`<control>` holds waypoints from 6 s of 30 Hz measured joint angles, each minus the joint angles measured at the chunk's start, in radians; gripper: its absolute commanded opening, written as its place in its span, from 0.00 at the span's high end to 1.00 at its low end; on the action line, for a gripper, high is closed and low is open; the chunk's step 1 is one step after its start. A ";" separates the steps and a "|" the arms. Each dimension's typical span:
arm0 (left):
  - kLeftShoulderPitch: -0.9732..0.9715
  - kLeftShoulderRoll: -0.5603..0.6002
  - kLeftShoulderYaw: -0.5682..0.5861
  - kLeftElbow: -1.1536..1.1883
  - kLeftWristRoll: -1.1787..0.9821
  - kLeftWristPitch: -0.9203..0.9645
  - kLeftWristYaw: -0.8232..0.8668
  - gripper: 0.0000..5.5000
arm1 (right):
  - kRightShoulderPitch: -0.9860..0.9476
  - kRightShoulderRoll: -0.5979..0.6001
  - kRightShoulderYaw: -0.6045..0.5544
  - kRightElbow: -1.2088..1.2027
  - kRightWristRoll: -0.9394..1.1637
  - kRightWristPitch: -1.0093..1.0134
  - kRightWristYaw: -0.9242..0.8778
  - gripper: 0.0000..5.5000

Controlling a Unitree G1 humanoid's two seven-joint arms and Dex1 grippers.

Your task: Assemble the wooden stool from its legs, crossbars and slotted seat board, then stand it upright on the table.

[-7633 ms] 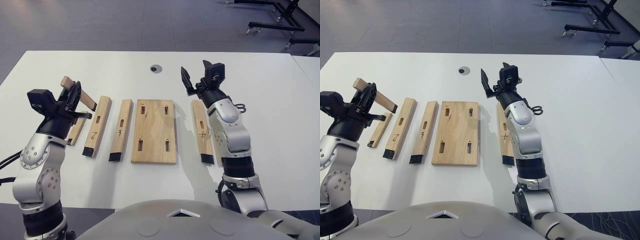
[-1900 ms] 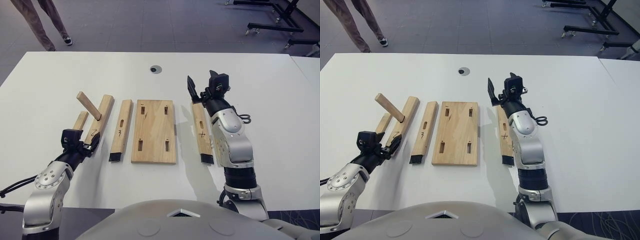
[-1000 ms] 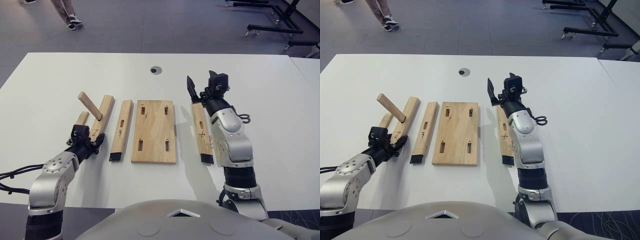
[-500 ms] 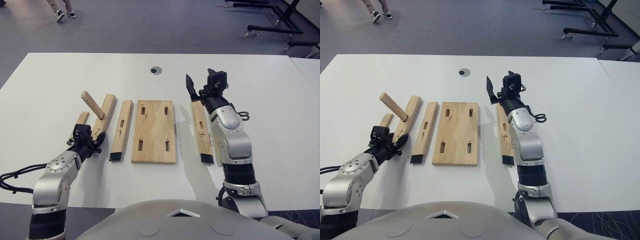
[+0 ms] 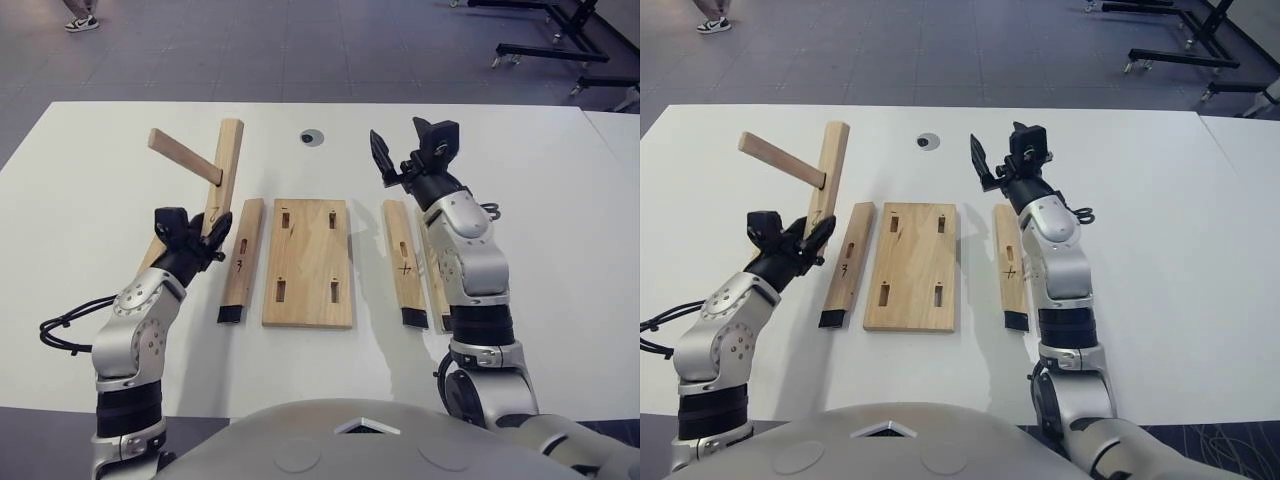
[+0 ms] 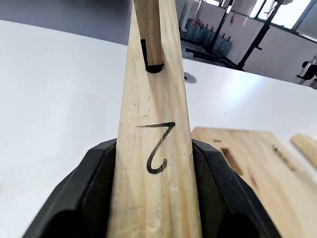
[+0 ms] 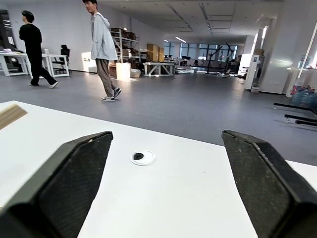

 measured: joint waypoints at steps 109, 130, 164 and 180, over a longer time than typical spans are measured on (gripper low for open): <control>-0.095 0.301 -0.085 0.214 -0.337 0.198 -0.613 0.40 | -0.249 -0.168 0.051 0.395 0.304 -0.236 0.923 0.63; -0.094 0.292 -0.089 0.244 -0.302 0.162 -0.610 0.40 | -0.194 -0.207 0.065 0.322 0.372 -0.136 1.023 0.63; -0.077 0.262 -0.101 0.282 -0.275 0.121 -0.609 0.40 | -0.185 -0.246 -0.119 0.170 0.407 -0.015 0.711 0.33; -0.076 0.239 -0.103 0.315 -0.256 0.100 -0.608 0.40 | -0.187 -0.295 -0.007 0.169 0.346 -0.019 0.751 0.33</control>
